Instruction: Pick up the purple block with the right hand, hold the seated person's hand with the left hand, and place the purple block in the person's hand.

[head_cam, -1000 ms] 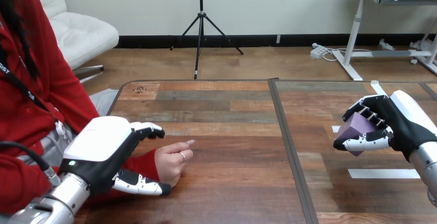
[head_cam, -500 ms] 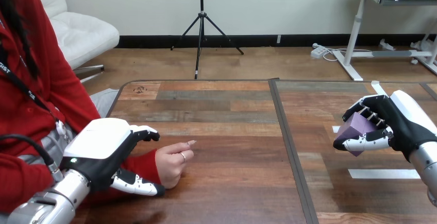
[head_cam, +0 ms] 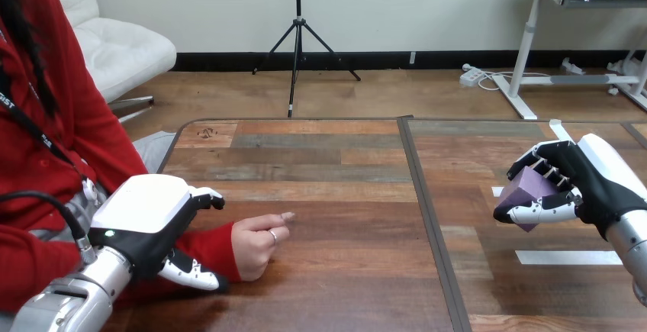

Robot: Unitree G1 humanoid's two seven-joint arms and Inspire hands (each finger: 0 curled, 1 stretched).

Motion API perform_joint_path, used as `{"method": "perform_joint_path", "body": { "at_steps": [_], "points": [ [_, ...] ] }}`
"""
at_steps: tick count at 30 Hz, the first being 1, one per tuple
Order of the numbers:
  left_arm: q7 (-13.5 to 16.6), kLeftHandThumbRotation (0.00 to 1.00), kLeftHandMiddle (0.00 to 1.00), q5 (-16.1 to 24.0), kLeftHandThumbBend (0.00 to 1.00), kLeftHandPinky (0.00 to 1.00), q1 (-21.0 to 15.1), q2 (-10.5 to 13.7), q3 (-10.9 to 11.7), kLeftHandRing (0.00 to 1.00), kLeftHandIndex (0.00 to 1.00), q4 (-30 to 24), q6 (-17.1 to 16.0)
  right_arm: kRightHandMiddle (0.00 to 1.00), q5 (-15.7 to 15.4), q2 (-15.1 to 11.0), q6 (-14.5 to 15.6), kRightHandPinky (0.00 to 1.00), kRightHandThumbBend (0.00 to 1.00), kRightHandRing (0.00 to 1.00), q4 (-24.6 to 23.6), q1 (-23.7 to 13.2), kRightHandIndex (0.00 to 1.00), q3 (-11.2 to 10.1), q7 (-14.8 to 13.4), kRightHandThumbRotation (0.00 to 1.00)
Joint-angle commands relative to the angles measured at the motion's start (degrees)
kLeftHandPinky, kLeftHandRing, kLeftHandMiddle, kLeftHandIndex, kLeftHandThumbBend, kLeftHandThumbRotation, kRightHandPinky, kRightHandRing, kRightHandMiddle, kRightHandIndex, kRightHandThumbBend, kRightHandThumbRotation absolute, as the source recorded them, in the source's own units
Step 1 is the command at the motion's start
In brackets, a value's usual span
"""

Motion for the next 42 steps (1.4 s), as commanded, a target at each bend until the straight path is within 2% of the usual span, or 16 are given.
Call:
{"method": "perform_joint_path", "body": {
  "at_steps": [1,9,18,22,28,35,42],
  "points": [
    [1.0,0.36,0.79,1.6,1.0,0.75,-4.6,1.3,-1.0,0.78,0.78,-0.2,2.2,0.46,1.6,-0.4,-1.3,0.37,0.66,0.4,-2.6,-2.5,0.5,-2.0,-0.7,0.0],
    [-0.3,0.34,0.8,1.9,1.0,0.78,-5.3,1.3,-1.9,0.8,0.79,-0.3,4.4,0.46,1.6,-0.4,-0.5,0.37,0.66,0.4,-3.1,-2.4,0.49,-1.9,-0.7,0.0],
    [-1.1,0.35,0.79,2.0,1.0,0.78,-6.6,1.7,-3.1,0.79,0.78,1.1,4.7,0.46,1.9,-0.4,-0.6,0.38,0.66,0.41,-3.4,-2.5,0.49,-1.9,-0.6,0.0],
    [-6.0,0.37,0.79,0.4,1.0,0.79,-7.6,1.9,-3.9,0.79,0.78,1.0,5.4,0.46,2.3,-0.3,0.4,0.38,0.66,0.41,-4.4,-2.5,0.49,-2.1,-0.2,0.0],
    [-8.3,0.39,0.78,-0.6,1.0,0.78,-8.4,1.9,-4.1,0.78,0.77,1.5,5.2,0.46,2.2,-0.4,0.9,0.38,0.66,0.41,-4.8,-2.4,0.5,-2.0,-0.4,0.0],
    [-9.8,0.4,0.77,-0.9,1.0,0.74,-9.0,1.4,-4.7,0.76,0.76,1.7,5.7,0.46,2.0,-0.4,1.2,0.4,0.66,0.42,-5.2,-2.4,0.5,-1.9,-0.7,0.0],
    [-8.8,0.39,0.75,-1.5,1.0,0.7,-9.5,1.0,-5.4,0.74,0.74,3.1,4.4,0.46,1.9,-0.5,1.0,0.4,0.67,0.42,-5.3,-2.4,0.5,-1.9,-0.8,0.0]
  ]
}}
